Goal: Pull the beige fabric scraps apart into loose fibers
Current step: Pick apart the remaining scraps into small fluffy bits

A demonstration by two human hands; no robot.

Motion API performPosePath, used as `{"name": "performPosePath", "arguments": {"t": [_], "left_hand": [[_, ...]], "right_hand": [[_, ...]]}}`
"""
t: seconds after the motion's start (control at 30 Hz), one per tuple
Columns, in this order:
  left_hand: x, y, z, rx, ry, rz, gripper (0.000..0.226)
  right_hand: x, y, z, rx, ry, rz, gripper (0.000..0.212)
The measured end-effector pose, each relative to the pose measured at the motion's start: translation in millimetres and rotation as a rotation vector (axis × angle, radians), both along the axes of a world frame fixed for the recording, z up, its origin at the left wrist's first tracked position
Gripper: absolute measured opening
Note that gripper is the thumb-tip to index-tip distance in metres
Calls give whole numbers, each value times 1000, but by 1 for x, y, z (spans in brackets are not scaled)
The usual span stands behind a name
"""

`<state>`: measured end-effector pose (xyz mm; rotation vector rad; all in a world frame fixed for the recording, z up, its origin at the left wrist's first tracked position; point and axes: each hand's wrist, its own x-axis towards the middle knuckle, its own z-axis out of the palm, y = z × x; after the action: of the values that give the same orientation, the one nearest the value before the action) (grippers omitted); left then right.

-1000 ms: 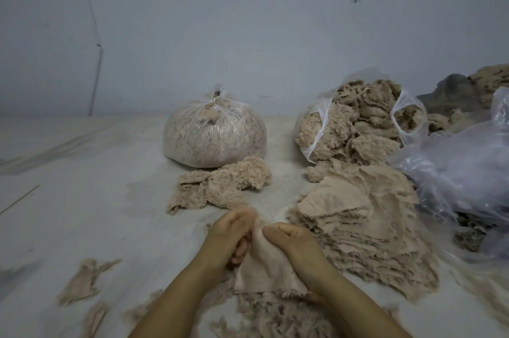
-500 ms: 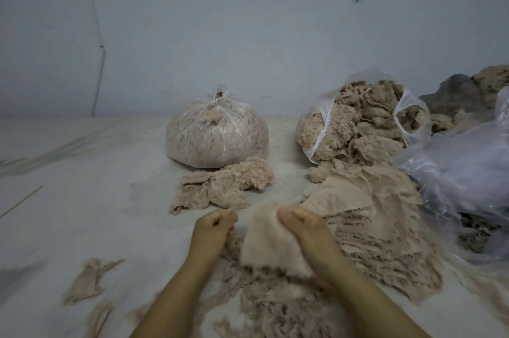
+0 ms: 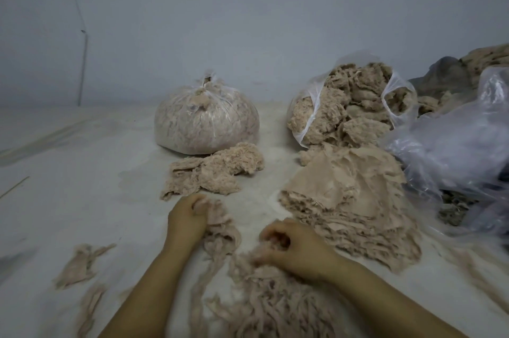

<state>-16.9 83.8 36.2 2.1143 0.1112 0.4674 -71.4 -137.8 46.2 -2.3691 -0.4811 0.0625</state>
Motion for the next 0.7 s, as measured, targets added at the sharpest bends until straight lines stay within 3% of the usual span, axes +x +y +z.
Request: {"name": "performPosePath", "arguments": {"t": [0.07,0.17,0.27,0.33,0.43,0.53,0.7], "left_hand": [[0,3,3,-145,124,-107,29],[-3,-4,0,-5,176,-246,40],[-5,-15,-1,-336,145,-257,24],[-7,-21,2,-591,154,-340,21],[-10,-25,5,-769,136,-450,19],[-5,-17,7,-846,75,-320,26],[7,-6,6,-905,28,-125,28]], "right_hand": [[0,-2,-4,-84,-34,37,24],[-1,-2,0,21,-20,-55,42],[0,3,4,116,-5,-130,28],[0,12,5,157,79,-134,36],[4,27,6,549,218,-153,14],[10,29,7,904,339,-191,27],[17,20,4,871,246,-270,28]]}}
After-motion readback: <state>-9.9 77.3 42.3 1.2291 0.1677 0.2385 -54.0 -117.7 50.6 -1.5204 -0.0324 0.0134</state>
